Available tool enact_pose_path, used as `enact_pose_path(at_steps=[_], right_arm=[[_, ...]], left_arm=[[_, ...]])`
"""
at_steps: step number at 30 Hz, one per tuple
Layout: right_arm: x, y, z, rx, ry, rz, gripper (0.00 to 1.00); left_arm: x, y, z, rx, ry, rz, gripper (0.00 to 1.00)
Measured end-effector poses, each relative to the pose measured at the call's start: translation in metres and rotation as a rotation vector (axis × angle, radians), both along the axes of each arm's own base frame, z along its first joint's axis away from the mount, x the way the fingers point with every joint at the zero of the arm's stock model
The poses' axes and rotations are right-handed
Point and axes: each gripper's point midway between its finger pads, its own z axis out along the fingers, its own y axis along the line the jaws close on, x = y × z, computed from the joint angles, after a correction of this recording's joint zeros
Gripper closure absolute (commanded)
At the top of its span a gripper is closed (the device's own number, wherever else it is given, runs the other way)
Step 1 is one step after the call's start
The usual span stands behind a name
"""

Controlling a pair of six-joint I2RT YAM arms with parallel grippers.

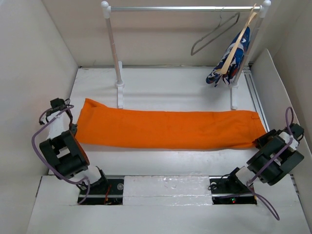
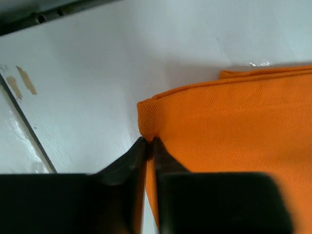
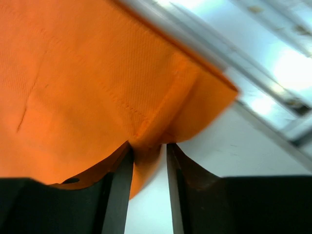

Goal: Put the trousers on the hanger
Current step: Fold the trousers at the center of the board.

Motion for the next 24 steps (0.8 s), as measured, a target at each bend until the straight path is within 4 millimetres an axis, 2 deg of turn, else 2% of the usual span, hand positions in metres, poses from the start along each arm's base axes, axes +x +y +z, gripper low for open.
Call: enact_pose_path(at_steps=[1, 2, 3, 4, 5, 6, 9, 12, 14, 17, 19, 20, 22, 24], right_arm=[[-0.002, -0.002, 0.002, -0.018, 0.005, 0.005, 0.2], [-0.002, -0.004, 0.006, -0.032, 0.003, 0.009, 0.13], [-0.001, -0.005, 0.009, -0.052, -0.001, 0.019, 0.07], [0.0, -0.007, 0.014, -0.069, -0.011, 0.026, 0.05], [0.002, -0.009, 0.018, -0.086, -0.018, 0.033, 0.02], [0.002, -0.01, 0.022, -0.102, -0.02, 0.038, 0.01], [0.001, -0.017, 0.032, -0.152, -0.012, 0.041, 0.0], [-0.002, -0.021, 0.033, -0.182, 0.005, 0.031, 0.0], [-0.003, -0.022, 0.03, -0.182, 0.015, 0.023, 0.0], [-0.002, -0.023, 0.017, -0.151, 0.036, 0.019, 0.0], [-0.002, -0.023, 0.003, -0.111, 0.064, 0.023, 0.0], [0.0, -0.026, 0.002, -0.106, 0.067, 0.027, 0.01], [0.009, -0.035, 0.003, -0.118, 0.048, 0.027, 0.03], [0.011, -0.038, -0.001, -0.119, 0.049, 0.025, 0.07]], left_arm=[[-0.006, 0.002, -0.003, -0.005, 0.01, 0.016, 0.82], [-0.008, 0.004, -0.003, -0.005, 0.011, 0.027, 0.66], [-0.006, 0.006, -0.003, -0.002, 0.004, 0.026, 0.55], [-0.003, 0.007, -0.002, -0.006, -0.017, 0.025, 0.46], [0.001, 0.005, 0.0, -0.012, -0.035, 0.019, 0.32], [0.006, 0.004, 0.004, -0.014, -0.049, 0.008, 0.27], [0.033, -0.006, 0.026, 0.008, -0.122, -0.056, 0.23], [0.066, -0.029, 0.055, 0.043, -0.228, -0.162, 0.23], [0.082, -0.053, 0.072, 0.059, -0.302, -0.249, 0.25], [0.102, -0.104, 0.087, 0.041, -0.425, -0.412, 0.28], [0.103, -0.136, 0.079, -0.007, -0.465, -0.505, 0.28], [0.101, -0.144, 0.071, -0.028, -0.463, -0.526, 0.28], [0.092, -0.149, 0.046, -0.061, -0.42, -0.536, 0.28], [0.084, -0.143, 0.02, -0.087, -0.346, -0.511, 0.28]])
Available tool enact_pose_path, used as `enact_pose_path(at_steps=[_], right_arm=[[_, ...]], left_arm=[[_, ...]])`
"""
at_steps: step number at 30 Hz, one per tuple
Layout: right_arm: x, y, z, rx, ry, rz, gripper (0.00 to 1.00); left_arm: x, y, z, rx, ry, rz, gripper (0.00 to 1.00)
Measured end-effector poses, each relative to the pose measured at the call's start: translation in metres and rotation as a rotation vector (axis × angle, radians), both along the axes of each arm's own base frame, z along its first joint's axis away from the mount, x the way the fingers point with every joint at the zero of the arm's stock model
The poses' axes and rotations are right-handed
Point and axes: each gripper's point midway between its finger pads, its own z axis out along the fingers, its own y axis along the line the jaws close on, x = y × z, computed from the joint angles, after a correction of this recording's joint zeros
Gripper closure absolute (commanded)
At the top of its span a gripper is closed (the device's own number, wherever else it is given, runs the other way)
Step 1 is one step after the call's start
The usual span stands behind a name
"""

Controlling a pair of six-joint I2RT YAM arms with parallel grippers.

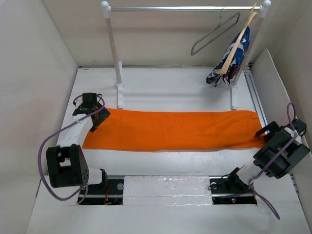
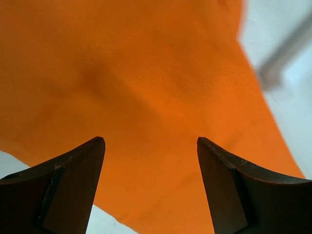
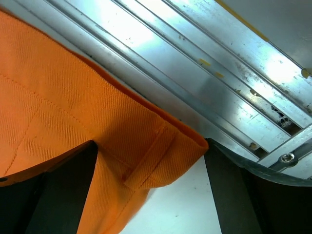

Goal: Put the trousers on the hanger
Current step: Fold the trousers at the center of the board.

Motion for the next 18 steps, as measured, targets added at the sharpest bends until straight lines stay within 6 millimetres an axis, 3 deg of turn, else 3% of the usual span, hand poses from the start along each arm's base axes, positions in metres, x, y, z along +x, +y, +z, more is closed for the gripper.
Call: enact_pose_path(at_steps=[1, 2, 4, 5, 7, 8, 11, 15, 18], right_arm=[[0.0, -0.001, -0.003, 0.002, 0.007, -0.002, 0.13], [0.0, -0.001, -0.004, 0.002, 0.01, -0.003, 0.25], [-0.001, -0.005, -0.007, -0.005, 0.017, -0.008, 0.31], [-0.001, -0.006, -0.008, -0.007, 0.017, -0.009, 0.49], [0.003, -0.011, -0.008, -0.024, 0.01, -0.007, 0.63], [0.005, -0.014, -0.008, -0.027, 0.005, -0.006, 0.78], [0.011, -0.017, -0.004, -0.027, -0.013, 0.002, 0.98], [0.013, -0.01, 0.005, -0.016, -0.017, 0.018, 1.0], [0.022, -0.006, 0.032, -0.062, -0.056, 0.051, 1.0]], left_arm=[[-0.002, 0.008, -0.012, -0.003, 0.035, 0.024, 0.28], [-0.004, 0.016, -0.022, -0.005, 0.069, 0.051, 0.28], [-0.008, 0.036, -0.044, -0.01, 0.136, 0.119, 0.28], [-0.012, 0.046, -0.055, -0.018, 0.169, 0.153, 0.28], [-0.019, 0.06, -0.072, -0.041, 0.222, 0.206, 0.28], [-0.017, 0.063, -0.07, -0.073, 0.218, 0.23, 0.28], [-0.012, 0.071, -0.069, -0.115, 0.203, 0.258, 0.28], [-0.007, 0.075, -0.068, -0.126, 0.203, 0.263, 0.29], [-0.008, 0.075, -0.069, -0.122, 0.203, 0.253, 0.29]])
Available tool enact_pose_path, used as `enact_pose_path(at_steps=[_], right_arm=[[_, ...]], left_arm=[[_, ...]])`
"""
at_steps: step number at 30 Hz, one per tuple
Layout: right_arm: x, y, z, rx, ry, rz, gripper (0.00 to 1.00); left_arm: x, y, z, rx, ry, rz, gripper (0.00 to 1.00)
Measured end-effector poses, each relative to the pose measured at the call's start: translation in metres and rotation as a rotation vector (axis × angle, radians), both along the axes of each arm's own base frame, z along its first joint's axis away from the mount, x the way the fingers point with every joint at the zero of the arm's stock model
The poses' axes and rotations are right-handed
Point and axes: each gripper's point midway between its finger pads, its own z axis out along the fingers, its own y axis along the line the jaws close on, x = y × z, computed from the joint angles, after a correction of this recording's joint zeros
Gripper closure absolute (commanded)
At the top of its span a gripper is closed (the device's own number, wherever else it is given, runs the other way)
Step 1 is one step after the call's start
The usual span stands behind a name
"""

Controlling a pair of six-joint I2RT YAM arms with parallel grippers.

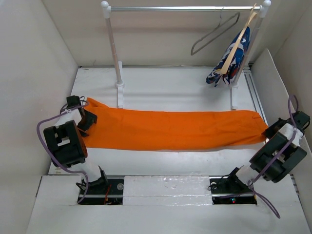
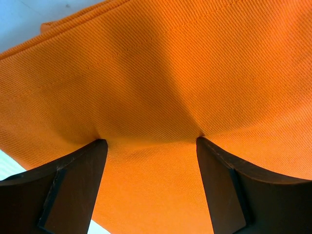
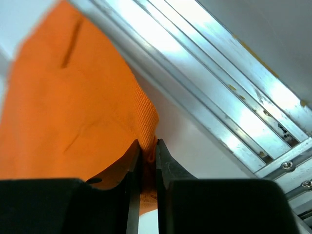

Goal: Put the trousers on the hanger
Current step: Fold the trousers at the center of the board.

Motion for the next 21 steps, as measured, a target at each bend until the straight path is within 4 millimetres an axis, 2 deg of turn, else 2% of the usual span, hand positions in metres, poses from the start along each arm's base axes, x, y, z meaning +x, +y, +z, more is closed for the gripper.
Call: enact_pose_path(at_steps=[4, 6, 9, 12, 14, 15, 17, 18, 19, 20, 21], right_arm=[[0.021, 0.013, 0.057, -0.104, -0.095, 0.099, 1.0], [0.035, 0.03, 0.086, -0.168, -0.151, 0.183, 1.0], [0.052, 0.074, 0.121, -0.247, -0.231, 0.344, 1.0], [0.058, 0.132, 0.148, -0.286, -0.315, 0.521, 1.0], [0.056, 0.163, 0.164, -0.298, -0.374, 0.61, 1.0], [0.054, 0.173, 0.169, -0.303, -0.395, 0.636, 1.0], [0.048, 0.186, 0.18, -0.305, -0.42, 0.667, 1.0], [0.047, 0.188, 0.186, -0.306, -0.425, 0.671, 1.0], [0.047, 0.188, 0.192, -0.307, -0.428, 0.672, 1.0], [0.047, 0.187, 0.199, -0.311, -0.424, 0.668, 1.0], [0.049, 0.186, 0.206, -0.312, -0.425, 0.666, 1.0]], left_arm=[[-0.003, -0.001, 0.0, 0.017, -0.028, -0.023, 0.29], [-0.004, -0.003, 0.0, 0.032, -0.046, -0.039, 0.29], [-0.01, -0.01, 0.002, 0.049, -0.064, -0.073, 0.29], [-0.022, -0.033, 0.008, 0.035, -0.048, -0.147, 0.3], [-0.017, -0.066, 0.024, 0.027, -0.097, -0.25, 0.31], [-0.012, -0.09, 0.035, 0.024, -0.138, -0.325, 0.31], [-0.003, -0.154, 0.061, -0.022, -0.232, -0.495, 0.35], [-0.002, -0.189, 0.072, -0.051, -0.27, -0.588, 0.4], [-0.004, -0.219, 0.078, -0.083, -0.295, -0.656, 0.7], [-0.008, -0.25, 0.082, -0.126, -0.308, -0.72, 0.9], [-0.015, -0.277, 0.082, -0.16, -0.302, -0.781, 1.0]])
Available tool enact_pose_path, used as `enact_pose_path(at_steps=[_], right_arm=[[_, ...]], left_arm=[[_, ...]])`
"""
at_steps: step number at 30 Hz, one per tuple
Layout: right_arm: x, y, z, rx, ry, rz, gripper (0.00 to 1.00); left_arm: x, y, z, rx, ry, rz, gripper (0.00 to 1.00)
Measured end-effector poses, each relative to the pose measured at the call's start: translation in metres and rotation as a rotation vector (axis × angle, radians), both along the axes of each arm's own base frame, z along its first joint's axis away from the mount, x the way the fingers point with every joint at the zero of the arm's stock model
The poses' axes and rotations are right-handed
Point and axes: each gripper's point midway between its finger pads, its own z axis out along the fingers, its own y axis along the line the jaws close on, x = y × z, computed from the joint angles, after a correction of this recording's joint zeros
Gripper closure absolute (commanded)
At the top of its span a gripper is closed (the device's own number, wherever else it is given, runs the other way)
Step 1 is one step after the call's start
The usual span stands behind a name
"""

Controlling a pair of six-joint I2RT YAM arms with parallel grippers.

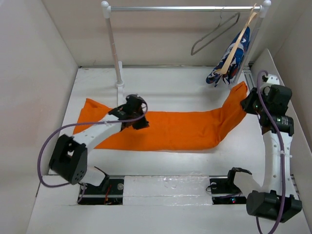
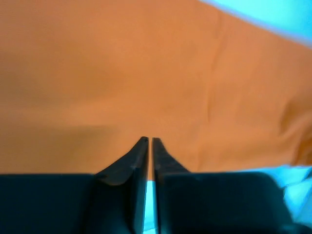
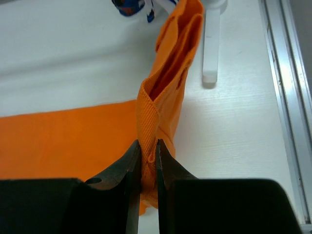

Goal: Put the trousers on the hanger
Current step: Fold the trousers at the center of the board.

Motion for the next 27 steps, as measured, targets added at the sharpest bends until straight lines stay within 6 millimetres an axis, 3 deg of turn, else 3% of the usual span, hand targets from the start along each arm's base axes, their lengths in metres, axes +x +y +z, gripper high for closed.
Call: enact_pose_path(at_steps=[3, 6, 10, 15, 22, 24, 27], right_arm=[[0.007, -0.002, 0.022, -0.007, -0.026, 0.0, 1.0], [0.007, -0.001, 0.039, -0.012, -0.052, 0.002, 1.0], [0.003, -0.003, 0.062, -0.023, -0.066, -0.004, 1.0], [0.001, -0.011, 0.116, -0.076, -0.13, -0.036, 1.0], [-0.005, -0.018, 0.212, -0.181, -0.292, -0.048, 1.0], [-0.004, -0.014, 0.226, -0.19, -0.338, -0.024, 1.0], [0.002, -0.005, 0.224, -0.18, -0.352, 0.027, 1.0]], left_arm=[[-0.024, -0.057, -0.021, 0.013, 0.075, -0.151, 1.0], [-0.043, -0.098, -0.042, 0.064, 0.134, -0.265, 1.0], [-0.058, -0.159, -0.055, 0.106, 0.142, -0.398, 1.0], [-0.078, -0.21, -0.082, 0.133, 0.171, -0.507, 1.0], [-0.077, -0.276, -0.076, 0.043, 0.17, -0.588, 1.0], [-0.075, -0.298, -0.074, 0.013, 0.164, -0.61, 1.0], [-0.074, -0.314, -0.066, 0.0, 0.157, -0.627, 1.0]])
